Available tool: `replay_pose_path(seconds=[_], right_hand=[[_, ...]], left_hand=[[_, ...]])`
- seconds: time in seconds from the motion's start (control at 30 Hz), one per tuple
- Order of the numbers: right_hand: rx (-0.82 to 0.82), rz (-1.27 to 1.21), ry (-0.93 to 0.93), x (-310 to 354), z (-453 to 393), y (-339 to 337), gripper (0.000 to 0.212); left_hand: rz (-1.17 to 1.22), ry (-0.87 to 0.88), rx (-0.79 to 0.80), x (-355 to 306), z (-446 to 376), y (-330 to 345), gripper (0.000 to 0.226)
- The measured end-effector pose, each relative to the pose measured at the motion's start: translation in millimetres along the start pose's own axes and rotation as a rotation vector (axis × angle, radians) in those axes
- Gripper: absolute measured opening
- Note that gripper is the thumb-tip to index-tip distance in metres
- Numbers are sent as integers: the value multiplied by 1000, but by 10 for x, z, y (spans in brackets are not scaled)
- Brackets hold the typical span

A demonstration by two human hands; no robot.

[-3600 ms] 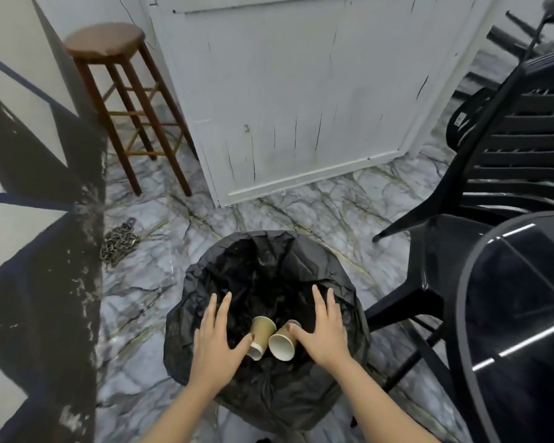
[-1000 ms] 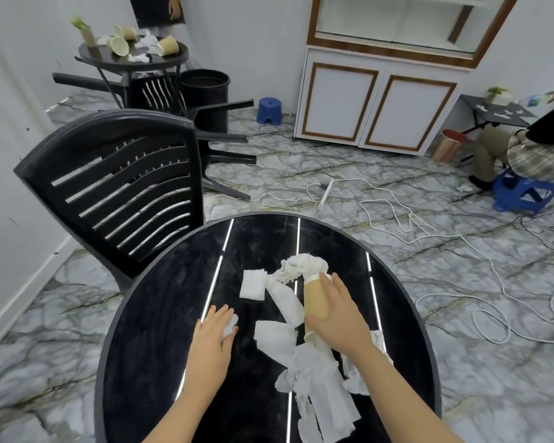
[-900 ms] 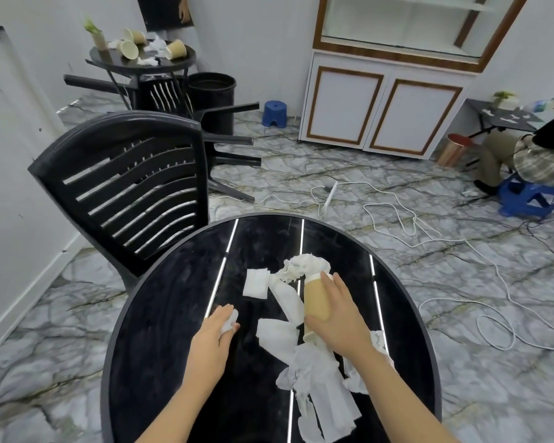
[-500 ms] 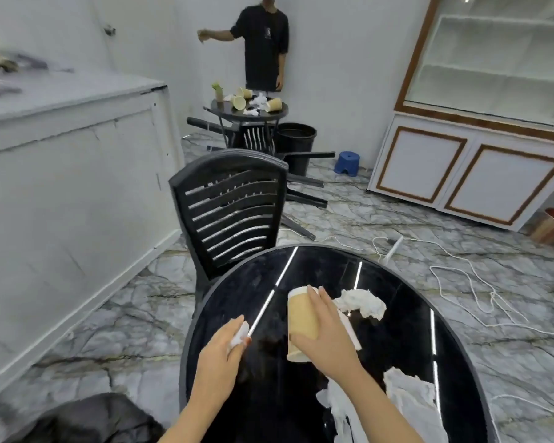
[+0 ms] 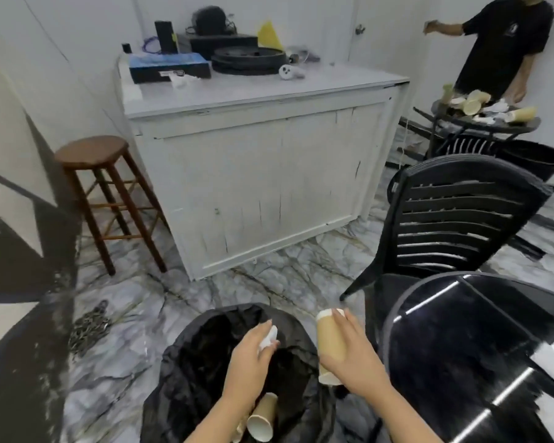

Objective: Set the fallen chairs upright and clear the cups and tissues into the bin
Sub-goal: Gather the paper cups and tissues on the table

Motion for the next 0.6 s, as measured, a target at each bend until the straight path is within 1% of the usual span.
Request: replay_pose_path(seconds=[0.13,0.23,0.33,0.47,0.6], right_hand=[[107,1,44,7,-53,701,85],[173,7,77,-137,-39,1198,87],[219,-16,102,-342,-25,1673,84],[258,-59,91,-695,-31,2277,85],[282,-104,97,-1040,2,2768,89]], left_hand=[[13,-89,39,591,-20,-244,39],[-31,-129,27,1034,-83,-283,39],[-54,-186,39,1471,-138,-187,40],[-55,-254,-18,1998,-252,14,39],[-54,-284,-27,2426,-392,255,41]])
Point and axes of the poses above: each hand's wrist, its own z-axis away from the middle knuckle, its own y-axis out of the palm, x = y × z, the point moved 8 cm from there along -z, towards the middle knuckle, and after that the axes turned 14 degrees about -y, right-handed, at the moved point
